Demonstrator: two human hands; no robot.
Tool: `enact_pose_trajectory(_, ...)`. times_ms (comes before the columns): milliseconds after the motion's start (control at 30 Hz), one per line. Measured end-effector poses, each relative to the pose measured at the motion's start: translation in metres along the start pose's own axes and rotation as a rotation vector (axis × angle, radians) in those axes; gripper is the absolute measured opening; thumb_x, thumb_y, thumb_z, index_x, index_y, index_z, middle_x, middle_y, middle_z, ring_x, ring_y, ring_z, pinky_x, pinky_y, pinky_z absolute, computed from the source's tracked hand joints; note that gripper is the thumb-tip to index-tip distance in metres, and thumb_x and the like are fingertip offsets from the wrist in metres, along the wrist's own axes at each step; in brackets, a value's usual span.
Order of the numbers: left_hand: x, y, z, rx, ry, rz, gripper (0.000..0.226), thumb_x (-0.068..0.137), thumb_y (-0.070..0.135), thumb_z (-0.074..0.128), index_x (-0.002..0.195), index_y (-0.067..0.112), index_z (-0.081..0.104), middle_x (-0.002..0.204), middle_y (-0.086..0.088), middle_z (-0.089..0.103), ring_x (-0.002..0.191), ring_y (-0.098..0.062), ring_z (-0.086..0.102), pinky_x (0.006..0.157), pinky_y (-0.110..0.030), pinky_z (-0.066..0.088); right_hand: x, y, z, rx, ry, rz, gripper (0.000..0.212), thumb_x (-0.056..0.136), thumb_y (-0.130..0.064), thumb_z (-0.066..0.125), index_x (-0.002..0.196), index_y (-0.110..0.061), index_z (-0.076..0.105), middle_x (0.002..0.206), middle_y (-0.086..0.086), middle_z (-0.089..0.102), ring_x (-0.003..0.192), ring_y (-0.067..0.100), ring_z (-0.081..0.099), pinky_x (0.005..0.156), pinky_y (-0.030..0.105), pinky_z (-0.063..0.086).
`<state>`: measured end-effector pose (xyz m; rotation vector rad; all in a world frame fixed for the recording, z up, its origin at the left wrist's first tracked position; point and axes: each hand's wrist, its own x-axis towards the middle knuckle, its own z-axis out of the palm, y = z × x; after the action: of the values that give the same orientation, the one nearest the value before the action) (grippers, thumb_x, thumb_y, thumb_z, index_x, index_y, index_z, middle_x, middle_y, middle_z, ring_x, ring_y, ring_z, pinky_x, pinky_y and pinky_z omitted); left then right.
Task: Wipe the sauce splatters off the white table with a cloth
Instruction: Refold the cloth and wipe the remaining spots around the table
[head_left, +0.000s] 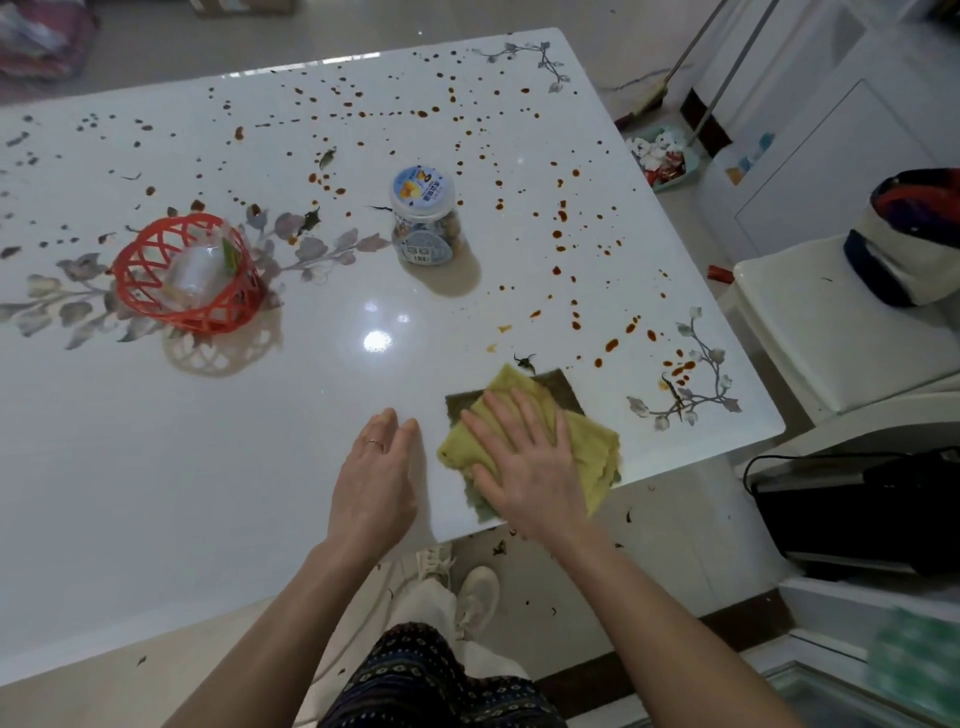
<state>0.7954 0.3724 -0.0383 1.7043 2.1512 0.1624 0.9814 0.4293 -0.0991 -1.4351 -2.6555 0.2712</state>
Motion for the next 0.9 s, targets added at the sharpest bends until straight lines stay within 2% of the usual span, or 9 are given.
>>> enact_pose_trajectory(133,0.002,-0.004,-0.003,-0.005,-0.009,-0.004,0.062,0.087,0.0,0.048,0.142,0.02,0.028,0.153,-0.007,0.02,0.139,-0.024,0.02,0.106,-0.036,0.035,0.041,0.033,-0.012,0.001,-0.044,0.193,0.064,0.096,-0.058,0.021,0.156,-0.035,0.025,0.166,-0.002,0.017,0.153,0.024,0.009,0.117,0.065,0.01)
enact_pose_trajectory(267,0.003,-0.007,-0.005,-0.038,-0.006,-0.007,0.062,0.086,-0.003,0.046,0.141,0.021,0.031,0.152,-0.006,0.023,0.138,-0.023,0.024,0.103,-0.034,0.038,0.034,0.016,-0.008,-0.039,0.063,0.315,0.065,0.098,-0.058,0.023,0.157,-0.03,0.026,0.164,0.007,0.022,0.151,0.032,0.016,0.115,0.066,0.012)
enact_pose_trajectory(400,0.006,-0.005,-0.005,-0.101,0.056,-0.025,0.06,0.082,-0.004,0.05,0.137,0.016,0.04,0.146,-0.008,0.035,0.132,-0.025,0.033,0.099,-0.035,0.041,0.015,-0.033,0.001,-0.018,0.033,0.078,0.062,0.096,-0.049,0.031,0.156,-0.034,0.027,0.165,0.008,0.018,0.151,0.039,0.011,0.113,0.07,0.011)
enact_pose_trajectory(500,0.01,-0.005,-0.007,-0.175,0.077,-0.045,0.06,0.079,-0.006,0.049,0.135,0.013,0.042,0.139,-0.008,0.043,0.123,-0.026,0.042,0.094,-0.034,0.043,0.039,-0.027,0.004,-0.002,-0.017,-0.064,0.057,0.099,-0.049,0.031,0.154,-0.039,0.028,0.166,0.002,0.017,0.152,0.036,0.008,0.114,0.071,0.011)
enact_pose_trajectory(567,0.012,-0.007,-0.008,-0.194,0.093,-0.048,0.06,0.078,-0.008,0.048,0.135,0.011,0.041,0.135,-0.009,0.047,0.119,-0.027,0.046,0.092,-0.035,0.044,0.067,-0.009,0.002,-0.026,-0.036,-0.031,0.055,0.099,-0.05,0.028,0.153,-0.038,0.031,0.164,0.002,0.022,0.152,0.035,0.014,0.112,0.073,0.016)
enact_pose_trajectory(667,0.013,-0.011,-0.013,-0.239,0.126,-0.074,0.057,0.079,-0.009,0.046,0.133,0.008,0.044,0.134,-0.011,0.049,0.117,-0.029,0.05,0.092,-0.036,0.044,0.092,0.012,-0.006,-0.013,-0.029,0.224,0.057,0.098,-0.05,0.026,0.154,-0.037,0.032,0.163,0.002,0.026,0.15,0.035,0.018,0.111,0.072,0.018)
enact_pose_trajectory(733,0.011,-0.013,-0.017,-0.274,0.163,-0.101,0.052,0.08,-0.009,0.046,0.13,0.008,0.047,0.13,-0.012,0.051,0.113,-0.029,0.052,0.089,-0.035,0.045,0.086,0.0,-0.005,-0.014,0.013,0.316,0.058,0.099,-0.05,0.027,0.155,-0.036,0.03,0.163,0.004,0.026,0.15,0.037,0.018,0.111,0.071,0.016)
enact_pose_trajectory(800,0.012,-0.015,-0.018,-0.31,0.199,-0.123,0.049,0.081,-0.008,0.046,0.127,0.008,0.049,0.127,-0.011,0.052,0.111,-0.028,0.053,0.088,-0.034,0.045,0.075,-0.031,-0.004,-0.008,0.01,0.277,0.057,0.099,-0.05,0.03,0.154,-0.036,0.03,0.163,0.004,0.025,0.15,0.038,0.017,0.11,0.071,0.017)
enact_pose_trajectory(900,0.021,-0.016,-0.018,-0.376,0.229,-0.137,0.045,0.081,-0.006,0.048,0.123,0.011,0.052,0.124,-0.009,0.051,0.108,-0.025,0.053,0.088,-0.031,0.045,0.076,-0.071,0.005,0.049,-0.063,0.1,0.054,0.097,-0.05,0.033,0.151,-0.041,0.034,0.163,0.0,0.026,0.15,0.036,0.017,0.111,0.071,0.018)
